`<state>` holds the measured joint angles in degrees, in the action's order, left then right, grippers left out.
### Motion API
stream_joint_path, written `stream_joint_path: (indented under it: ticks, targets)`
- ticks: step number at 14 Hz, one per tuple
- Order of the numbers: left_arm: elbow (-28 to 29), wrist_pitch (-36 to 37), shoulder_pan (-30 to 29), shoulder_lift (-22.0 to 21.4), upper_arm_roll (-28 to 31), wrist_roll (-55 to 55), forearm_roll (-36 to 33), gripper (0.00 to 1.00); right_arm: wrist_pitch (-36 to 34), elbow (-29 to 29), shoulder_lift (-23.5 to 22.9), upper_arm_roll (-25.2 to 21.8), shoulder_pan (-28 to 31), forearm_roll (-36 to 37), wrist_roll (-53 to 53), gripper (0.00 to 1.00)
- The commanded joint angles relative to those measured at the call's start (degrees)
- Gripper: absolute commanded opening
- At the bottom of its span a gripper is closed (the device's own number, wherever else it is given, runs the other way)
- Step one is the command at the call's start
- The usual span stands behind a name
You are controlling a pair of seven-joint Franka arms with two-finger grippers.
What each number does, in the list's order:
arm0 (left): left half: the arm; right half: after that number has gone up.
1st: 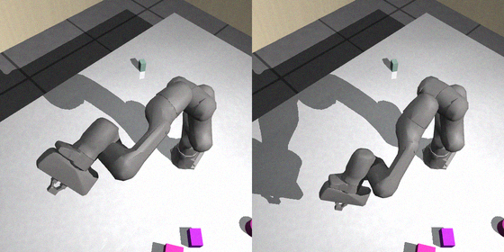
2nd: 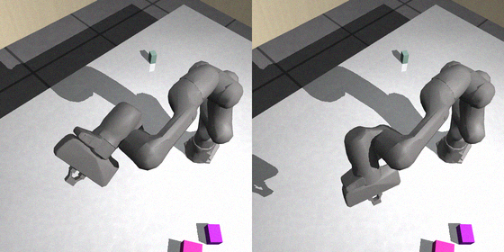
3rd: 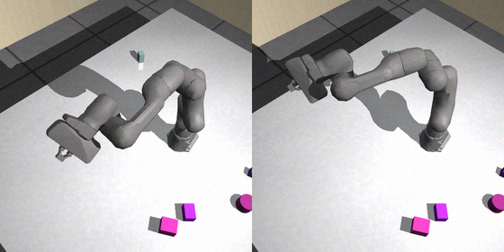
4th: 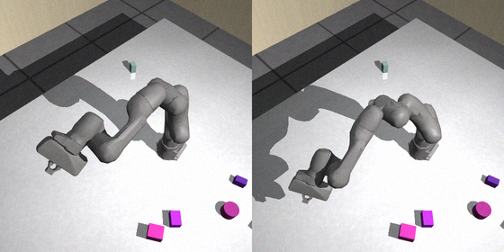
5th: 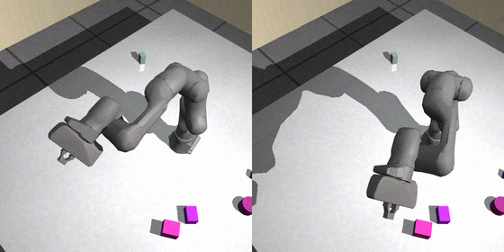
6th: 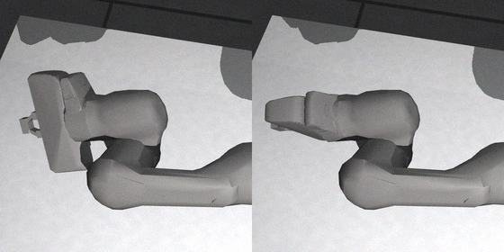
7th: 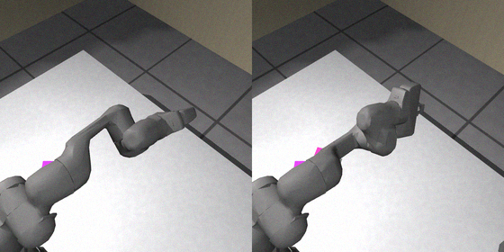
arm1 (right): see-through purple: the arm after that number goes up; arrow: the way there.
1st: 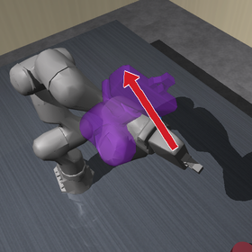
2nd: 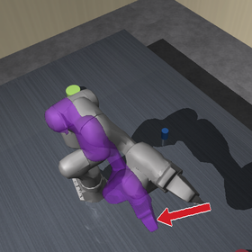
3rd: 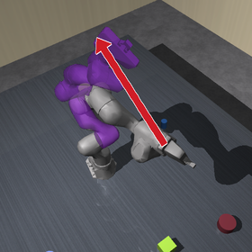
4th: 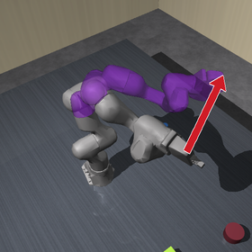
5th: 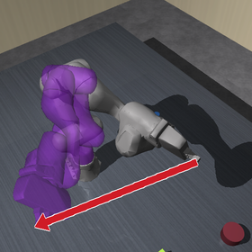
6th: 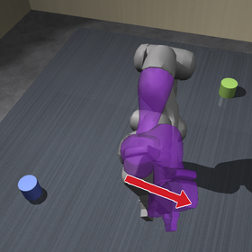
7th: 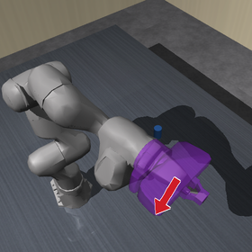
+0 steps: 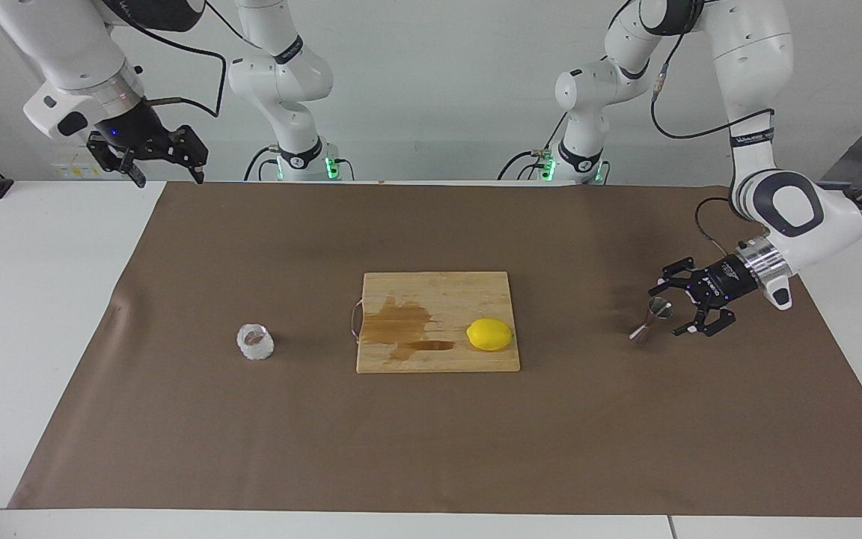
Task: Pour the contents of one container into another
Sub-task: 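Reach the left gripper to the small metal cup and grasp it, then lift the metal cup with the left gripper toward the cutting board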
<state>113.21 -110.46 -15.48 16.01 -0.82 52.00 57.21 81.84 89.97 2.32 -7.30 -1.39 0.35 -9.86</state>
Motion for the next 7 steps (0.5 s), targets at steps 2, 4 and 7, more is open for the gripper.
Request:
stream_joint_path:
  ticks: [2,4,7]
  targets:
    - [2.8,0.6,-0.6,-2.21,-0.32,-2.26,0.97,0.99,-0.19,1.17,1.11,0.09,-0.1,-0.09,0.54,1.0]
    - [3.07,0.25,-0.69,-2.38,-0.32,-2.26,0.97,0.96,-0.19,1.17,1.11,0.09,-0.1,-0.09,0.54,1.0]
    - [3.94,-0.72,-0.34,-2.47,-0.32,-2.34,1.06,0.87,-0.19,1.17,1.11,0.09,-0.1,-0.09,0.54,1.0]
